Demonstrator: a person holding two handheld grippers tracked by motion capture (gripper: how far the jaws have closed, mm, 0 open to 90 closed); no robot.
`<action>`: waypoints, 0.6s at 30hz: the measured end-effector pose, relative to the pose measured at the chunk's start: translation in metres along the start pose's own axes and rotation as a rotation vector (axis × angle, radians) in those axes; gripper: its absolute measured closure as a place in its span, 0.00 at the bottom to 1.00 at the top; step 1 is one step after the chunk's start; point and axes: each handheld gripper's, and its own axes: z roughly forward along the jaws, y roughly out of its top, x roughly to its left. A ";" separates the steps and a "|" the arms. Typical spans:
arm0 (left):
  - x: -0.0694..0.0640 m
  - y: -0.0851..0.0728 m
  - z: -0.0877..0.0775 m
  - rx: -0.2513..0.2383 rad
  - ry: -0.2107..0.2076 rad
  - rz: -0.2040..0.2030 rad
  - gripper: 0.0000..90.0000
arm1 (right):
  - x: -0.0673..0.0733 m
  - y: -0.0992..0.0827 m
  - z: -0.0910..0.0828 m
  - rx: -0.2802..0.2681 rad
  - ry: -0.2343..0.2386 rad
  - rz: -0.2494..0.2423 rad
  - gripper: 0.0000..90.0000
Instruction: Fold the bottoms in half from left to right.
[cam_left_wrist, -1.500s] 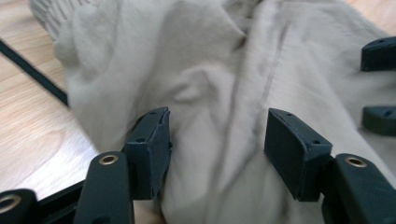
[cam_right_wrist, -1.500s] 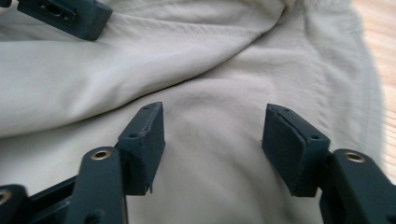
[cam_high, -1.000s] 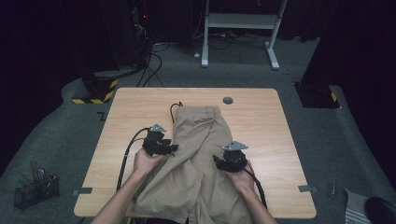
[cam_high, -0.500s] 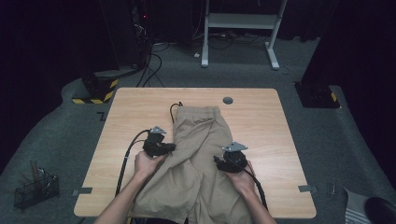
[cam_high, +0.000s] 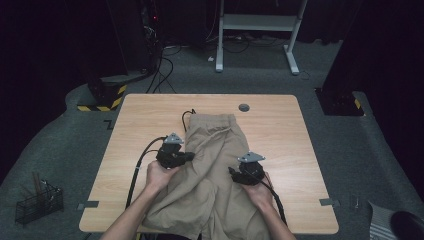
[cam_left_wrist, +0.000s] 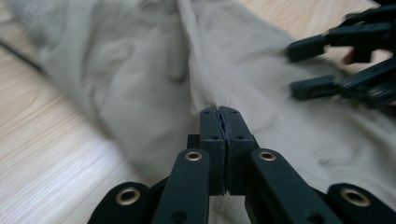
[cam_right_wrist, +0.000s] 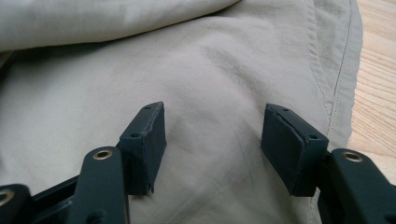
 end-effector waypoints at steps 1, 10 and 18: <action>-0.003 0.004 0.001 -0.006 -0.013 0.005 0.98 | 0.000 0.000 0.000 0.000 0.000 0.001 0.45; -0.025 0.028 0.031 -0.012 -0.122 -0.005 0.99 | -0.001 0.001 0.001 0.001 0.008 0.005 0.44; -0.041 0.034 0.075 0.063 -0.165 -0.001 0.99 | -0.002 0.001 0.001 0.002 0.008 0.008 0.44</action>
